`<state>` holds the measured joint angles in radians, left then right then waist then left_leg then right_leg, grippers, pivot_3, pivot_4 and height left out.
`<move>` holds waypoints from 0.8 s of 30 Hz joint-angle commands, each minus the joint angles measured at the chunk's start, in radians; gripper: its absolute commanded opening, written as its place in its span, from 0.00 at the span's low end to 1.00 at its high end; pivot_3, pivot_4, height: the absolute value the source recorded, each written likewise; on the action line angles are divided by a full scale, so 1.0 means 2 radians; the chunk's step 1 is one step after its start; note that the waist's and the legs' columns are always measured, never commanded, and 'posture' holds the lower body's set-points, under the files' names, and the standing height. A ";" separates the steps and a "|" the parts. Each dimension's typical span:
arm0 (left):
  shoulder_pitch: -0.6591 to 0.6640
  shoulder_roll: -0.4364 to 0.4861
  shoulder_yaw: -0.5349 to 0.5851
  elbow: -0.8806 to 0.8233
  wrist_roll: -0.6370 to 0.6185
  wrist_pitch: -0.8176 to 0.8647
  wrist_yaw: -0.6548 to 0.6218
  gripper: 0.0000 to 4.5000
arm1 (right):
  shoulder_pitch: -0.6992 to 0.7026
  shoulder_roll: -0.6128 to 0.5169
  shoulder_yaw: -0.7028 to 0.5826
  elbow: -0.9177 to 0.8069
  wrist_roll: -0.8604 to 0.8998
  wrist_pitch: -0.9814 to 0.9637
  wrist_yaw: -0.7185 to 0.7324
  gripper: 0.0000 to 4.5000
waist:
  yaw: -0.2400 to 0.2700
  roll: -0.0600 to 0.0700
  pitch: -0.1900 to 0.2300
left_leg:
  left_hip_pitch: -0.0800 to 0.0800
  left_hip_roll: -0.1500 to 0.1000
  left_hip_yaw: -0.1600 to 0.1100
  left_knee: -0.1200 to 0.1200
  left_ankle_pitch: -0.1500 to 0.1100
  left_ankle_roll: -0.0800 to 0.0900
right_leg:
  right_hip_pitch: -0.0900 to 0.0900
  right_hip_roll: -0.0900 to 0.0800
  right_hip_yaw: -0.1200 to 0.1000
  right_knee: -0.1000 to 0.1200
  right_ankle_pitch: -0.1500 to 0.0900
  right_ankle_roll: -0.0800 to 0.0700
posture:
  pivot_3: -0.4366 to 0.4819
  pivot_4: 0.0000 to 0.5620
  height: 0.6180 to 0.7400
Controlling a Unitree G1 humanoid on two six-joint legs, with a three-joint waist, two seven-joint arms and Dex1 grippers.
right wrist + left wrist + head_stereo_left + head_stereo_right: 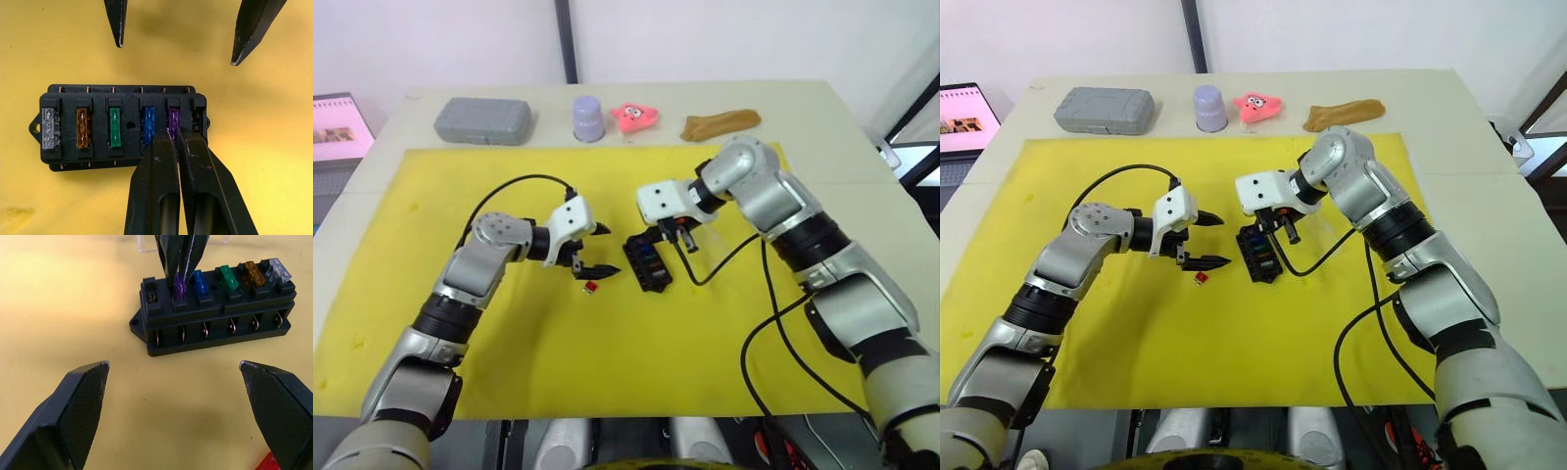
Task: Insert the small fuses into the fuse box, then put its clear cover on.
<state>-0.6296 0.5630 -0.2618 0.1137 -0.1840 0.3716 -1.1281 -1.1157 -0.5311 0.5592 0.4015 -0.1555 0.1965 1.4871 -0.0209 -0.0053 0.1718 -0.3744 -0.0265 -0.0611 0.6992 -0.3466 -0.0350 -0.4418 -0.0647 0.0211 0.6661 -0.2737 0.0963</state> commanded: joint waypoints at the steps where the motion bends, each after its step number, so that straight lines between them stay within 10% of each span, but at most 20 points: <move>1: 0.001 0.005 0.008 -0.018 0.000 0.003 0.002 0.99 | -0.003 0.007 0.007 0.016 -0.017 -0.005 0.002 0.00 | 0.000 0.000 0.000 | 0.000 0.000 0.000 0.000 0.000 0.000 | 0.000 0.000 0.000 0.000 0.000 0.000 | 0.48 0.27 1.00; 13: -0.001 0.006 0.009 -0.016 0.000 0.004 0.001 0.99 | -0.005 0.013 -0.019 -0.020 0.006 0.035 0.014 0.00 | -0.001 0.000 0.000 | 0.000 0.000 0.000 0.000 0.000 0.000 | 0.000 0.000 0.000 0.000 0.000 0.000 | 0.48 0.27 1.00; 17: -0.002 0.004 0.007 -0.014 0.000 0.002 0.000 1.00 | -0.005 0.013 -0.023 -0.033 0.007 0.046 0.011 0.32 | 0.000 0.000 0.000 | 0.000 0.000 0.000 0.000 0.000 0.000 | 0.000 0.000 0.000 0.000 0.000 0.000 | 0.48 0.27 1.00; 24: 0.001 0.002 0.005 -0.016 0.001 0.001 0.001 1.00 | -0.006 0.006 -0.031 -0.056 0.015 0.065 0.008 0.32 | 0.000 0.000 0.000 | 0.000 0.000 0.000 0.000 0.000 0.000 | 0.000 0.000 0.000 0.000 0.000 0.000 | 0.48 0.27 1.00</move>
<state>-0.6254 0.5652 -0.2604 0.1119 -0.1839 0.3843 -1.1269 -1.1133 -0.5112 0.5324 0.3324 -0.1398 0.3219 1.5026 -0.0210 -0.0051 0.1717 -0.3750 -0.0266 -0.0613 0.6991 -0.3465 -0.0352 -0.4425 -0.0650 0.0211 0.6664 -0.2737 0.0963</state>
